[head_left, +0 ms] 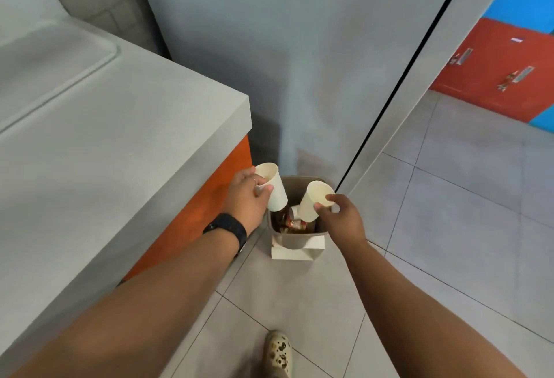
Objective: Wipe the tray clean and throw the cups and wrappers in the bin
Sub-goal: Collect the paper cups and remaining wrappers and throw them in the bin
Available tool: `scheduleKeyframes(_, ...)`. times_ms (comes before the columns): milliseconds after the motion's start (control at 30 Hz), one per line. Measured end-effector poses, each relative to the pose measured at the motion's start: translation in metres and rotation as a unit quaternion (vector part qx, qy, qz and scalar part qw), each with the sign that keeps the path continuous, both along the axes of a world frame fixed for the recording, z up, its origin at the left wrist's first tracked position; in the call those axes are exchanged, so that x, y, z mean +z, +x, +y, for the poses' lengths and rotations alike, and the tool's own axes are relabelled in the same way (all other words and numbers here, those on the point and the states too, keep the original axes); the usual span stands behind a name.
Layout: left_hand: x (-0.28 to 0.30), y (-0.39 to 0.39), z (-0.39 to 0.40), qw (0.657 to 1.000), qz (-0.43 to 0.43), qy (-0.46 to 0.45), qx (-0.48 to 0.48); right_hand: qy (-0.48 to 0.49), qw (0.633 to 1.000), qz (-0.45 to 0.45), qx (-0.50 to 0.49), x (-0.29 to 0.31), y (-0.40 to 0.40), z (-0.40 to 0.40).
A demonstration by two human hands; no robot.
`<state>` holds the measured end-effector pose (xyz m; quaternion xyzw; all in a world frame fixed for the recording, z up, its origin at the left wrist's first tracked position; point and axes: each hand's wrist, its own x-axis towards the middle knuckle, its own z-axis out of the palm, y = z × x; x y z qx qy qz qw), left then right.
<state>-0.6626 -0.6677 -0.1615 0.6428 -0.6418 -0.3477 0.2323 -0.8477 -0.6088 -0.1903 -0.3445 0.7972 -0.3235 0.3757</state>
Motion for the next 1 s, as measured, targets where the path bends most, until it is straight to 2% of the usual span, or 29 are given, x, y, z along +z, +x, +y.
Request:
scheduleKeyframes(267,-0.028,-0.039,-0.032,0.997,-0.037,0.038,-0.058,0.049,0.999,-0.012,0.014,-0.037,-0.025,0.009)
scheduleKeyframes(500,-0.035,-0.019,-0.022,0.993,-0.079,0.082,-0.038,0.060,0.997,-0.031,0.028,-0.038,-0.023,0.009)
scheduleKeyframes(767,0.003,0.027,-0.003,0.993,-0.088,0.083,-0.013,0.019,0.995,-0.047,0.088,-0.001,0.022,-0.019)
scheduleKeyframes(1000,0.050,0.071,0.021,0.998,-0.063,0.028,0.010,-0.056,0.982,-0.072,0.165,0.045,0.084,-0.036)
